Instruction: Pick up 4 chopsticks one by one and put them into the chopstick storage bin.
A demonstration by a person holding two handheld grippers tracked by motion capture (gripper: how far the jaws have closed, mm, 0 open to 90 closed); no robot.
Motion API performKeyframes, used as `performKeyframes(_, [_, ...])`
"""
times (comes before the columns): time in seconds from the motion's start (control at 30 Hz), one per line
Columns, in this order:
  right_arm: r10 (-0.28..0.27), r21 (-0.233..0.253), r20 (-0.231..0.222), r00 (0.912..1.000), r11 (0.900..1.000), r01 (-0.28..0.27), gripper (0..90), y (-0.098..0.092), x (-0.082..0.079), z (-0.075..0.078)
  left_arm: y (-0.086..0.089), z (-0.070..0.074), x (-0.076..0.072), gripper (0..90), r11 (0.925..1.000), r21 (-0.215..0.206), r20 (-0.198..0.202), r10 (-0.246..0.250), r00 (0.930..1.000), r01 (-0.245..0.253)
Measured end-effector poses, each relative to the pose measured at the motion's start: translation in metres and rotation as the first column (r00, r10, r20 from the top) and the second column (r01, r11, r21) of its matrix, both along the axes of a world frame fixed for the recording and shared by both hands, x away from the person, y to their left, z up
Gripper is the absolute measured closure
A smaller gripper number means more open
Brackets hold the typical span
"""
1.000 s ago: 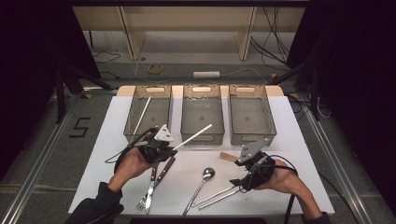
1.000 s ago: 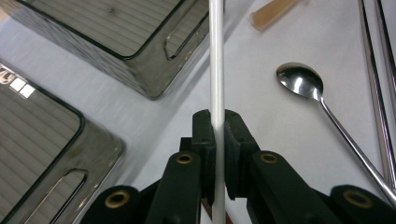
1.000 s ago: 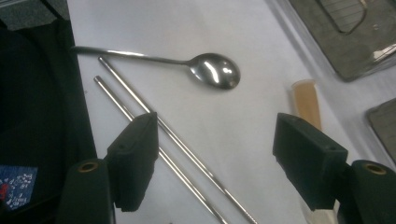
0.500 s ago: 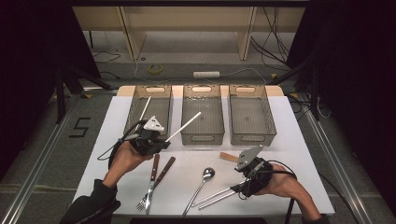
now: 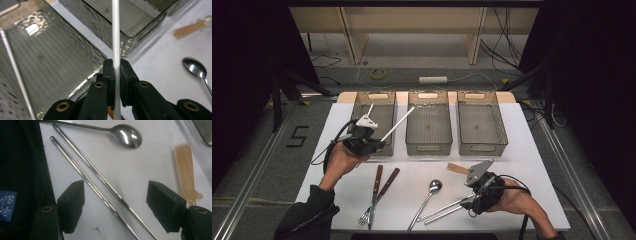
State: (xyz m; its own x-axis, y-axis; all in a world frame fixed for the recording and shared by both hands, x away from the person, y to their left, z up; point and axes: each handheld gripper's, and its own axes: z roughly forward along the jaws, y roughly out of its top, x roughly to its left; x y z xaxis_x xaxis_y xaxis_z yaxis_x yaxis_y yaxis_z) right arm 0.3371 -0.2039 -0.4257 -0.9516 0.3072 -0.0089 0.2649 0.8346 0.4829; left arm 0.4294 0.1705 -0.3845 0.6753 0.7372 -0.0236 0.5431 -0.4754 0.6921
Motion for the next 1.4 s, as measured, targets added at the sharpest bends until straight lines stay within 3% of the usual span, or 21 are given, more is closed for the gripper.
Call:
performKeyframes(0.4, [-0.001, -0.010, -0.010, 1.0000, 1.000, 0.001, 31.9, -0.002, -0.002, -0.004, 0.014, 0.009, 0.028, 84.3, 0.9954, -0.032, -0.001, 0.090, 0.9959, -0.090])
performKeyframes(0.73, [0.007, -0.012, -0.014, 0.9999, 1.000, -0.007, 31.7, -0.002, -0.003, -0.006, 0.024, 0.006, 0.050, 84.2, 0.9867, -0.039, -0.016, 0.157, 0.9875, -0.157])
performKeyframes(1.4, [0.007, -0.018, -0.021, 0.9997, 1.000, -0.008, 31.8, -0.002, -0.003, -0.009, 0.041, -0.012, 0.092, 84.2, 0.9595, -0.063, -0.058, 0.271, 0.9608, -0.275])
